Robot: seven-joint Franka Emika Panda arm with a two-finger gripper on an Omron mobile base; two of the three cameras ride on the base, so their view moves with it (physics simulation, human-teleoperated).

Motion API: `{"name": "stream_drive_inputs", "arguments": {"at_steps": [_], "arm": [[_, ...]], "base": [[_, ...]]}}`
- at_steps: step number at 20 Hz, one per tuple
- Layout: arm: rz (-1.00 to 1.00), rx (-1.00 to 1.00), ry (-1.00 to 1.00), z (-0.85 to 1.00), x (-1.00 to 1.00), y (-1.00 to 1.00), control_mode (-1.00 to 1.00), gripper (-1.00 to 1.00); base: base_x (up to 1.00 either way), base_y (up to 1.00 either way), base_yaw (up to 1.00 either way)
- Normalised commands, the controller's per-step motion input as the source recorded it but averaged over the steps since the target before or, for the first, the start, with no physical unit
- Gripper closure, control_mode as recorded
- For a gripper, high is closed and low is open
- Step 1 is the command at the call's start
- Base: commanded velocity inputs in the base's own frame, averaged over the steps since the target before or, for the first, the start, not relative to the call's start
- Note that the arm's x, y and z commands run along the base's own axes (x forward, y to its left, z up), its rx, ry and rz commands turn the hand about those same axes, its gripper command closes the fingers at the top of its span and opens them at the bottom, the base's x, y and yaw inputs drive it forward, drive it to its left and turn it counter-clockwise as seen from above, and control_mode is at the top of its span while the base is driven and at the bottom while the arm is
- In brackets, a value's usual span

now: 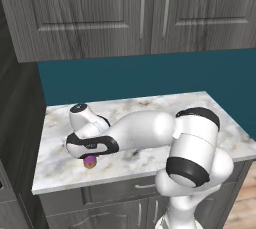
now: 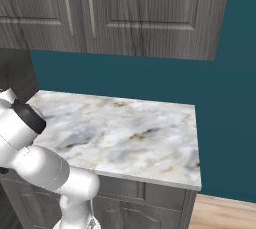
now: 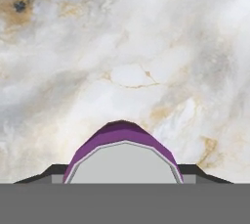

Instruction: Four empty soda cans are scattered around the kitchen. Gather all the cans and cluster them next to the stove for recycling.

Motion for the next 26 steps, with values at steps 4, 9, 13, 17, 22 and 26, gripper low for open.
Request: {"name": "stream_drive_inputs", "arguments": {"at_steps": [4, 9, 13, 17, 22, 26], "arm": [[-0.02, 0.01, 0.00, 0.05, 0.00, 0.00, -1.00, 1.00], [0.00, 0.12, 0.00, 0.55, -0.13, -0.17, -1.00, 1.00], [0.00, 0.14, -0.01, 0.74, -0.30, -0.25, -1.00, 1.00], [0.00, 0.10, 0.00, 0.63, -0.39, -0.35, -1.00, 1.00], [0.00, 0.10, 0.01, 0.51, -0.39, -0.62, -1.00, 1.00], [0.03, 0.05, 0.04, 0.33, -0.20, -0.29, -1.00, 1.00]], "base": [[0.00, 0.00, 0.00], [0.00, 0.00, 0.00], [0.00, 0.00, 0.00], [0.00, 0.00, 0.00], [0.00, 0.00, 0.00], [0.00, 0.00, 0.00]]}}
